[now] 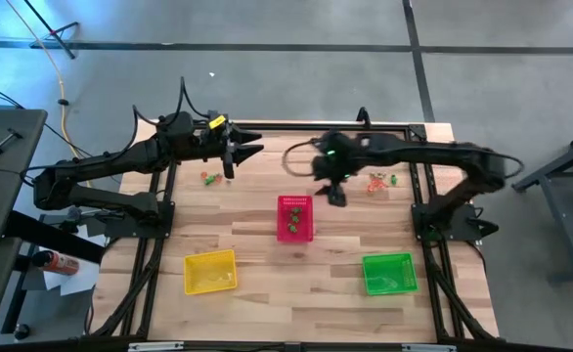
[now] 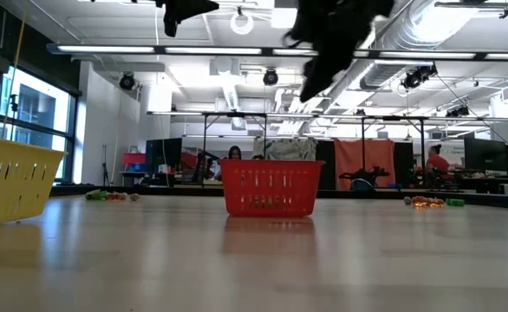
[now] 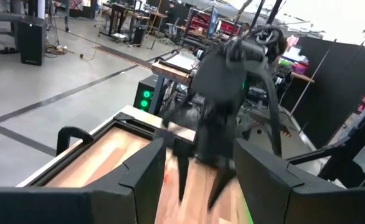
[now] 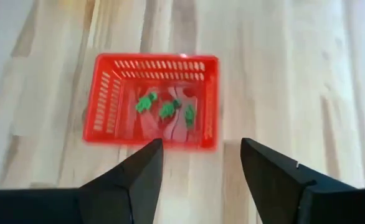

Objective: Sort Halloween decoration
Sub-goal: Put the green skeleton toy into the red bin

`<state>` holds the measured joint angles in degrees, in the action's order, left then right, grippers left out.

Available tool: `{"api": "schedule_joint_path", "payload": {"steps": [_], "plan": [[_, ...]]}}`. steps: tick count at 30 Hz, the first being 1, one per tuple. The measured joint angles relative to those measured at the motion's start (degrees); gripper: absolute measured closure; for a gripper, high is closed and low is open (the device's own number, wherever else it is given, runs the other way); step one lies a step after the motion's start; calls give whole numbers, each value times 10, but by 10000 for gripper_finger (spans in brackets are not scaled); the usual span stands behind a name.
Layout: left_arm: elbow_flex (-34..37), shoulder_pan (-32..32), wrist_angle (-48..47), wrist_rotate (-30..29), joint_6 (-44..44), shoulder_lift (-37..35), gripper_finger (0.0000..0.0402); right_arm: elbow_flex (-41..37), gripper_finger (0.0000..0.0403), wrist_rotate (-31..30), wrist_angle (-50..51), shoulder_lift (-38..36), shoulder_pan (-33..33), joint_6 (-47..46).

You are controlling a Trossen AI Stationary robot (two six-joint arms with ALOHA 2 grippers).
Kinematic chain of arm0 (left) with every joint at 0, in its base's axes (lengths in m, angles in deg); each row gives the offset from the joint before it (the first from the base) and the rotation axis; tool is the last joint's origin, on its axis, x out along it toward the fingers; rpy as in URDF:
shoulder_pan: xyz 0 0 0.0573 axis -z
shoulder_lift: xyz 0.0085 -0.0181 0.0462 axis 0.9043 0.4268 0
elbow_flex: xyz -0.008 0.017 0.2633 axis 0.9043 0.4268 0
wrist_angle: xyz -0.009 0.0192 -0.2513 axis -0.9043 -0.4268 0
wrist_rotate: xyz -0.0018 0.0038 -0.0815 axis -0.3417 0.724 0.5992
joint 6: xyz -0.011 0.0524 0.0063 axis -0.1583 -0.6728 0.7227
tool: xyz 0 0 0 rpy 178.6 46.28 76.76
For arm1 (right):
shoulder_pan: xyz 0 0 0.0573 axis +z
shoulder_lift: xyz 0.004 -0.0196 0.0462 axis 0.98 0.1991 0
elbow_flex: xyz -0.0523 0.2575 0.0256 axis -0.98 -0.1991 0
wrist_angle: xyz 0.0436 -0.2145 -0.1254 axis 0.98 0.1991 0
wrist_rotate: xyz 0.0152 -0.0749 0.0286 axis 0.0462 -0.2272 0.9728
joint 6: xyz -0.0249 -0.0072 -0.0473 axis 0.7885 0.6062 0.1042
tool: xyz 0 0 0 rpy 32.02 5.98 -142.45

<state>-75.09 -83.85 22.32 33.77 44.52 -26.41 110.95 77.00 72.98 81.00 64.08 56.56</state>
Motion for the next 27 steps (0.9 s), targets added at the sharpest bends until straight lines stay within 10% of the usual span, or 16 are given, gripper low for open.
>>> {"api": "schedule_joint_path", "payload": {"steps": [10, 15, 27], "plan": [[0, 0, -14, -14, -80, 1, 224, -247, 201, -4, -379, -242, -16, -239], [0, 1, -38, -14, -138, 1, 224, -308, 201, -5, -651, -256, -2, -191], [0, 2, -42, 2, -133, 1, 224, -300, 201, -5, -675, -246, 14, -136]]}}
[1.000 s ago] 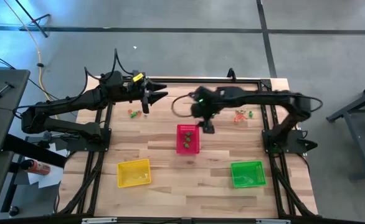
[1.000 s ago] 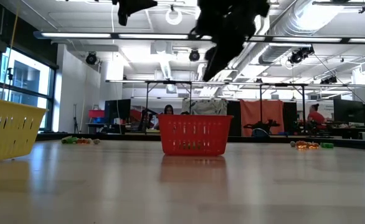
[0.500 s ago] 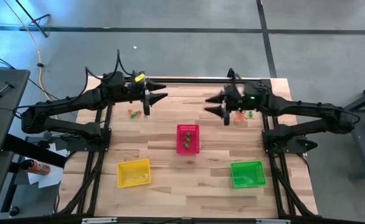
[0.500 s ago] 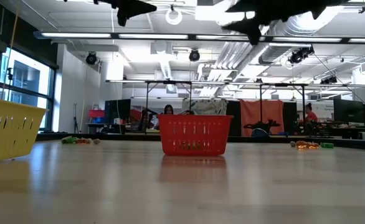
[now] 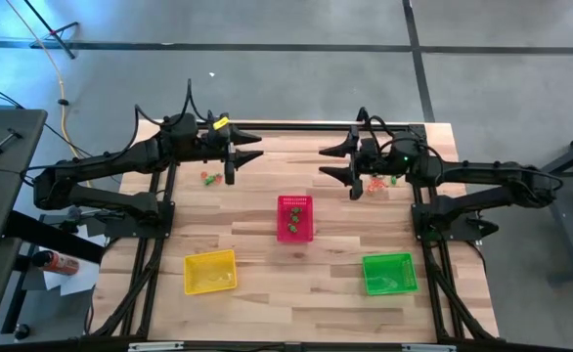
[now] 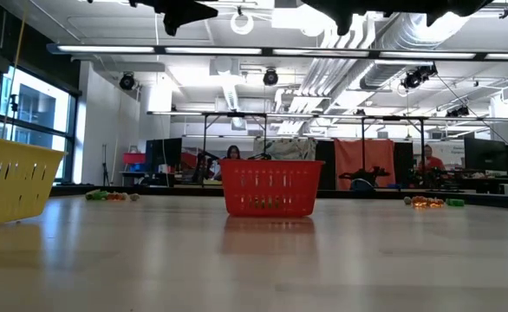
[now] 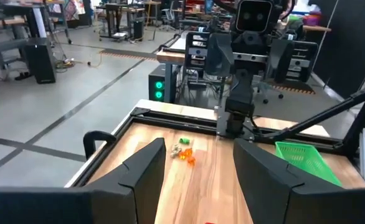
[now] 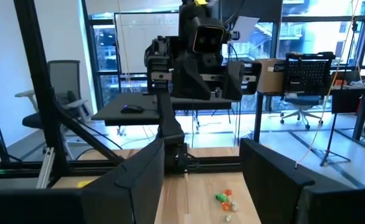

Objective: Sort Halloween decoration
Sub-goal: Put the green skeleton toy into the red bin

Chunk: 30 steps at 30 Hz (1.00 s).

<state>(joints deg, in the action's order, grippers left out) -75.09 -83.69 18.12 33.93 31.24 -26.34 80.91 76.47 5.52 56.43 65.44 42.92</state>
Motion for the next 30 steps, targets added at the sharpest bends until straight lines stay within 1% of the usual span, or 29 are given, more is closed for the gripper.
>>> {"api": "schedule_joint_path", "payload": {"steps": [3, 5, 7, 10, 12, 14, 17, 21, 27, 30], "plan": [[0, 0, -26, -2, 98, 0, 225, 0, 201, 0, 0, 0, 0, -4], [-3, -7, -85, -4, 144, 5, 225, 0, 201, 0, 2, 0, 0, -4], [-14, -24, -191, -21, 161, 14, 225, 0, 201, 0, 7, 0, 0, -3], [-42, -60, -356, -87, 178, 42, 225, 0, 201, -24, 18, 0, 0, -3], [-48, -92, -454, -125, 180, 65, 225, 0, 201, -45, 27, 0, 0, -3], [-46, -124, -521, -140, 177, 94, 225, 0, 201, -62, 30, 0, 0, -3], [-45, -165, -600, -139, 170, 146, 225, 0, 201, -70, 31, 0, -1, -3], [-45, -195, -637, -143, 129, 222, 225, 0, 201, -69, 40, 0, 0, -3], [-45, -200, -612, -143, 96, 309, 225, 0, 201, -69, 62, 0, 0, -5], [-45, -200, -610, -143, 95, 335, 225, 0, 201, -69, 72, 0, 0, -31]]}}
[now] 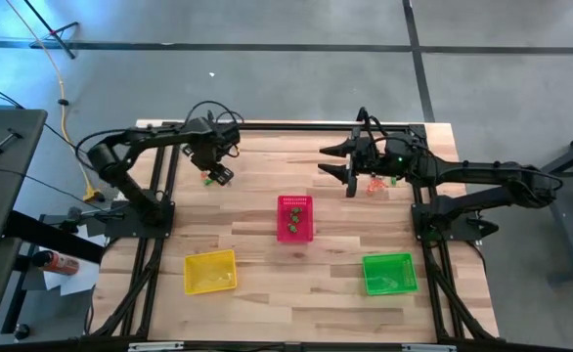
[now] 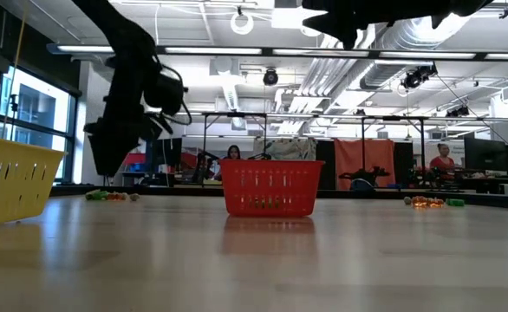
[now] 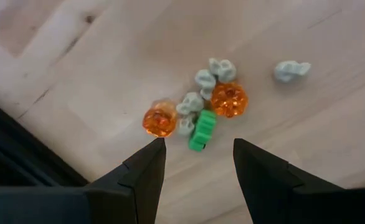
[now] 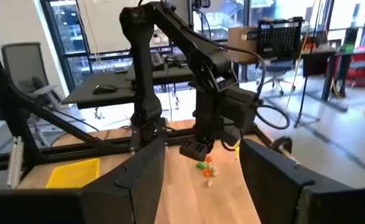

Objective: Sort Halloween decoration
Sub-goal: Put the green skeleton toy into the red bin

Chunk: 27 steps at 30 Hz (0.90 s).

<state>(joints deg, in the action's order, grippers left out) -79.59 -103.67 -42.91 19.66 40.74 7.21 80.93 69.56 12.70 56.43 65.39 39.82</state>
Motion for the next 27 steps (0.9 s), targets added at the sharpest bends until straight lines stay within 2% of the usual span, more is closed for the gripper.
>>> {"api": "schedule_joint_path", "payload": {"steps": [11, 17, 21, 27], "plan": [[3, 1, 19, 16, -29, 11, 237, 0, 201, 1, 31, 0, 0, -39], [51, 11, 28, 23, -25, 12, 263, 0, 201, 1, 31, 0, 0, -39], [87, 16, 74, 19, -19, 12, 272, 0, 201, -3, 31, 0, 0, -34], [95, 16, 97, 21, -10, 11, 273, 0, 201, -18, 31, 0, 0, -34]]}}
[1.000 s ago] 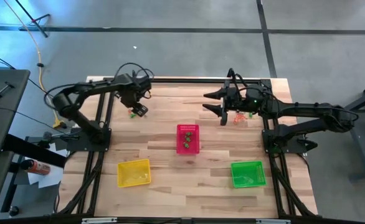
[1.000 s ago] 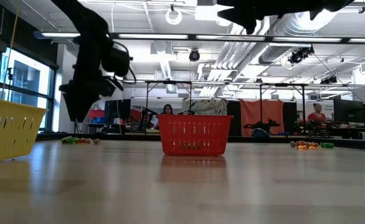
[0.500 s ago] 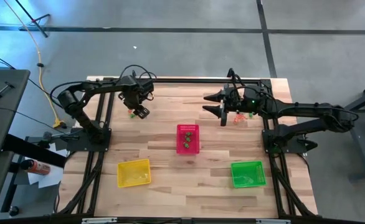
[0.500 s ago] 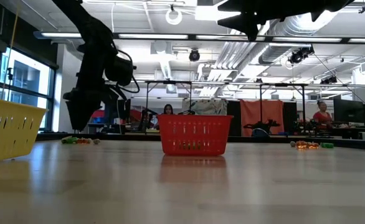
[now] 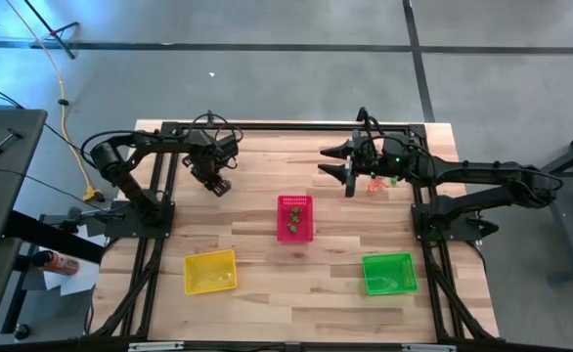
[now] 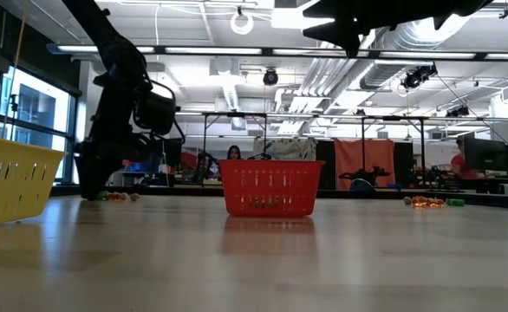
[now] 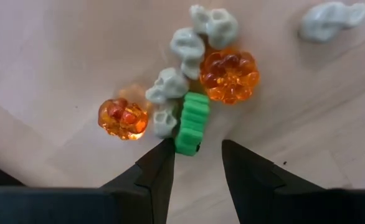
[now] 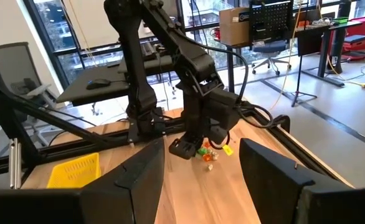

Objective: Sort Halloween decoration
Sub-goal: Put the green skeleton toy into the red bin

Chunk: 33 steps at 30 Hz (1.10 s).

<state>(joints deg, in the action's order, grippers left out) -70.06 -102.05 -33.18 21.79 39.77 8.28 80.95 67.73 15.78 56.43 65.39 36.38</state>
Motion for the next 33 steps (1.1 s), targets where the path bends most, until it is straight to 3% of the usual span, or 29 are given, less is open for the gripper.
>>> {"api": "schedule_joint_path", "payload": {"steps": [13, 20, 23, 28, 33], "plan": [[0, 0, 17, -13, -61, 0, 279, 0, 201, -2, 0, 0, 0, 0], [-2, -1, 11, 2, -98, -1, 383, 0, 201, -2, 0, 0, 0, 2], [0, -1, -2, 7, -99, -11, 386, 0, 201, -2, 0, 0, 0, 1], [1, -1, -54, 13, -94, -75, 396, 0, 201, -2, 0, 0, 0, 0], [1, -1, -36, 33, -75, -191, 398, 0, 201, -2, 0, 0, 0, -60]]}}
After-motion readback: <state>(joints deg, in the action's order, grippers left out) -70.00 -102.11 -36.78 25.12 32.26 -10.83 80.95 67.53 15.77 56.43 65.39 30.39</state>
